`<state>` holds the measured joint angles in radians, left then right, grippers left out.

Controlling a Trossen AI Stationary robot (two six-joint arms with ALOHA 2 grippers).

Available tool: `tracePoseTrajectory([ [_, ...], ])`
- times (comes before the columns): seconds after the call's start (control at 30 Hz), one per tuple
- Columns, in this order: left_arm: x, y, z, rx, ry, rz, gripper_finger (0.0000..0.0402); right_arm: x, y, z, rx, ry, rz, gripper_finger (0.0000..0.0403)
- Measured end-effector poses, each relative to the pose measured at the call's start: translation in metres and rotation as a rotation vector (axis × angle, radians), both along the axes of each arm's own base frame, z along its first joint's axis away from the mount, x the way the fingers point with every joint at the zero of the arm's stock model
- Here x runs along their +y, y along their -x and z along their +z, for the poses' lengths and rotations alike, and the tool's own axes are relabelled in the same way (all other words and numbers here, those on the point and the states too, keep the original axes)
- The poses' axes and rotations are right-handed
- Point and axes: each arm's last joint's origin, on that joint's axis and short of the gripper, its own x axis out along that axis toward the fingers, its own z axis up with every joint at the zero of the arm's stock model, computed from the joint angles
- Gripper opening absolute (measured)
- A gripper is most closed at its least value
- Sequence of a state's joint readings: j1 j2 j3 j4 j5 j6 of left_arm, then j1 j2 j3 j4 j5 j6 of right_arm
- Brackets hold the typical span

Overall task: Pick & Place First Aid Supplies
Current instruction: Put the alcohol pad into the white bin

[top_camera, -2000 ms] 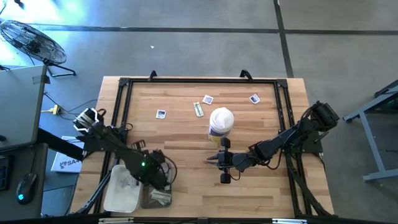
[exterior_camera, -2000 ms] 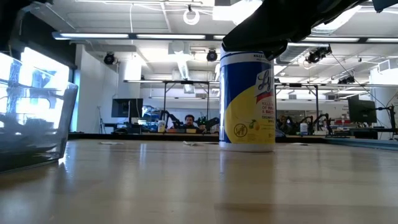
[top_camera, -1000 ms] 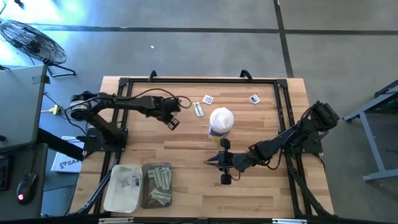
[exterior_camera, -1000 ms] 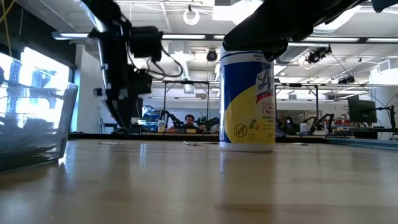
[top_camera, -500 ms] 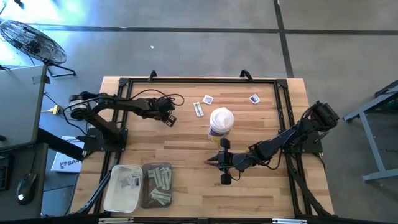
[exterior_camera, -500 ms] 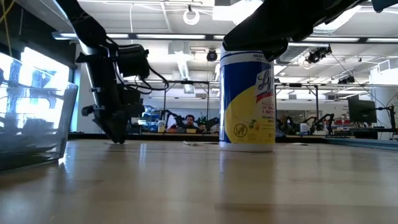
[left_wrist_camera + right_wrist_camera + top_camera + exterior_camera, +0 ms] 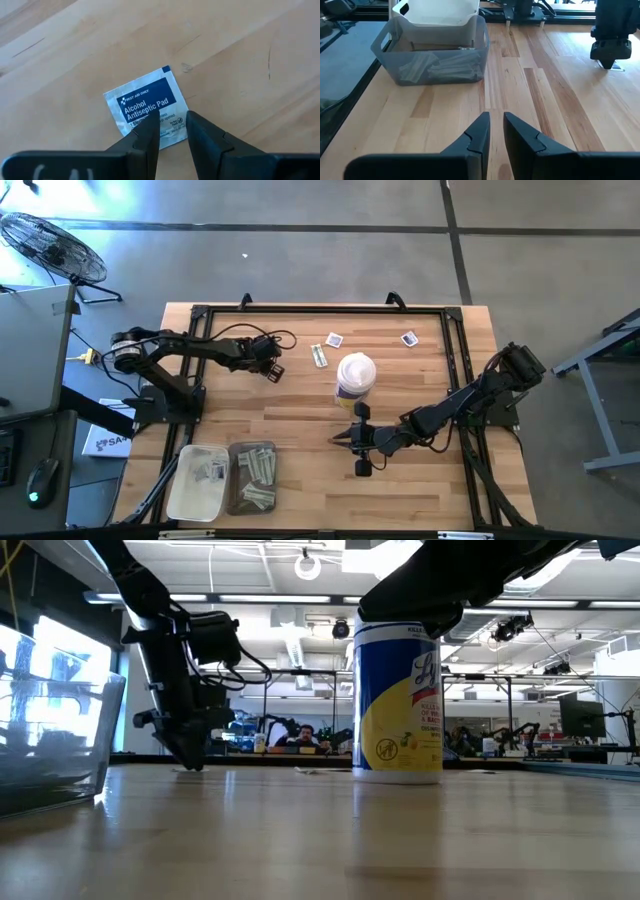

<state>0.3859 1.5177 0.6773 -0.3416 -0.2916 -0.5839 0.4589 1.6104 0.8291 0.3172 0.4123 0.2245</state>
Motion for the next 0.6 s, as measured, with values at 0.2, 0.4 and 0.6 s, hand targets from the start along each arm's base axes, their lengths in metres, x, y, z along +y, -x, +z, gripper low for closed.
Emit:
tracePoseTrajectory([
  [0.2, 0.000, 0.000, 0.008, -0.001, -0.004, -0.005, 0.0088, 0.000, 0.000, 0.000, 0.000, 0.004, 0.002, 0.0047],
  [0.4, -0.006, -0.006, 0.020, -0.054, -0.027, -0.017, 0.0088, 0.000, 0.000, 0.000, 0.000, 0.006, -0.002, 0.0047],
  [0.6, -0.008, -0.001, 0.009, -0.036, -0.008, 0.015, 0.0088, 0.000, 0.000, 0.000, 0.000, 0.006, -0.001, 0.0048],
])
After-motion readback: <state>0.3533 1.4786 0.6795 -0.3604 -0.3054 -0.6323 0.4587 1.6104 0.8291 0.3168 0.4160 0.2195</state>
